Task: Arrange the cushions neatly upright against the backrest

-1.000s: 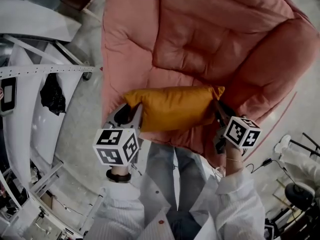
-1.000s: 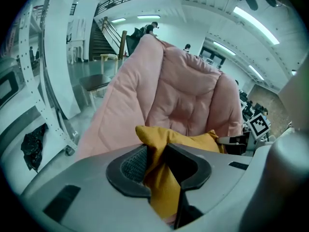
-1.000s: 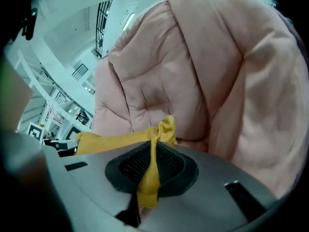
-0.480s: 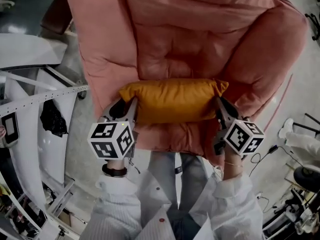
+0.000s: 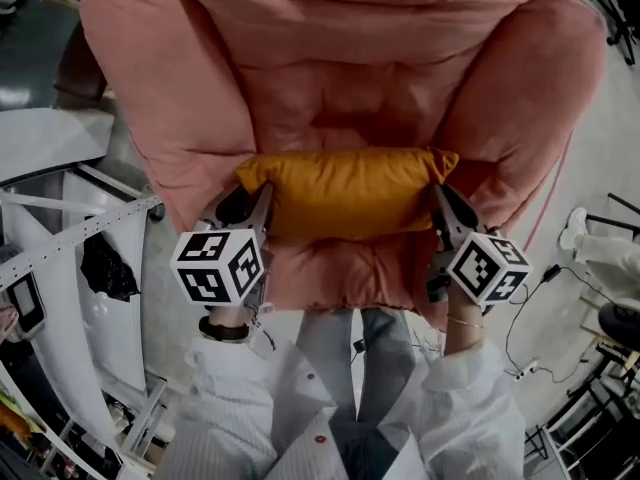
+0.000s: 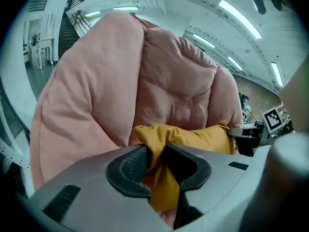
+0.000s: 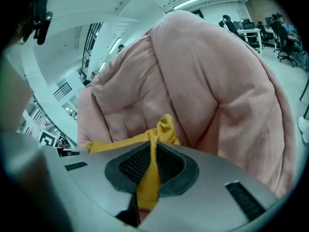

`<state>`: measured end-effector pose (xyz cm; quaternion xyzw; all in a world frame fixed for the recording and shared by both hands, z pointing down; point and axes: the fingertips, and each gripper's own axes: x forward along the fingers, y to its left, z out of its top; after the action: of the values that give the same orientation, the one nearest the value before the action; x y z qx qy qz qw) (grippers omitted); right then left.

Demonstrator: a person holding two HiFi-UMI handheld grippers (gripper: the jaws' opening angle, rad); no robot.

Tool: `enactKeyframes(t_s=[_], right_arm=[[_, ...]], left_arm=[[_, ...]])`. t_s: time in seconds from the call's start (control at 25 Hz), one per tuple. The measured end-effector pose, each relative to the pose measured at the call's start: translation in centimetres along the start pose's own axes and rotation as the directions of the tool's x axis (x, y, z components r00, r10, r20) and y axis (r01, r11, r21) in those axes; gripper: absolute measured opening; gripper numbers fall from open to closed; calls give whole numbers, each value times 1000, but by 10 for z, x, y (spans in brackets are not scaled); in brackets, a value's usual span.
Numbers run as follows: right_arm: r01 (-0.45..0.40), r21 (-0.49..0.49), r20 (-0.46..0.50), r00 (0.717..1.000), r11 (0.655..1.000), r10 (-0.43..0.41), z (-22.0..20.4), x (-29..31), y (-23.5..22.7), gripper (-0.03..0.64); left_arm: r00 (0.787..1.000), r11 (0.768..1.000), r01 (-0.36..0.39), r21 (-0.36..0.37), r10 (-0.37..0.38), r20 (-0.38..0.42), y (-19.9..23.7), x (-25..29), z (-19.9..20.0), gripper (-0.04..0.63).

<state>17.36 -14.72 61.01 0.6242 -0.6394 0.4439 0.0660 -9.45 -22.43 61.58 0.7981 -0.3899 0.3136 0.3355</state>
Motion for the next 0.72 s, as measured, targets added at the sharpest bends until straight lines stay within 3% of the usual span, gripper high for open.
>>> enactKeyframes(t_s=[0.28, 0.56, 0.72], right_arm=[[38, -28, -22, 999, 999, -38, -11, 16, -17, 38], [82, -74, -117, 989, 994, -90, -58, 27, -39, 38], [72, -70, -121, 989, 995, -80, -61, 31, -45, 38]], left_arm=[[998, 999, 35, -7, -35, -51, 6, 34, -15, 114], [992, 999, 41, 12, -39, -117, 11, 54, -37, 115], [994, 999, 34, -15, -35, -103, 13, 62, -42, 115]])
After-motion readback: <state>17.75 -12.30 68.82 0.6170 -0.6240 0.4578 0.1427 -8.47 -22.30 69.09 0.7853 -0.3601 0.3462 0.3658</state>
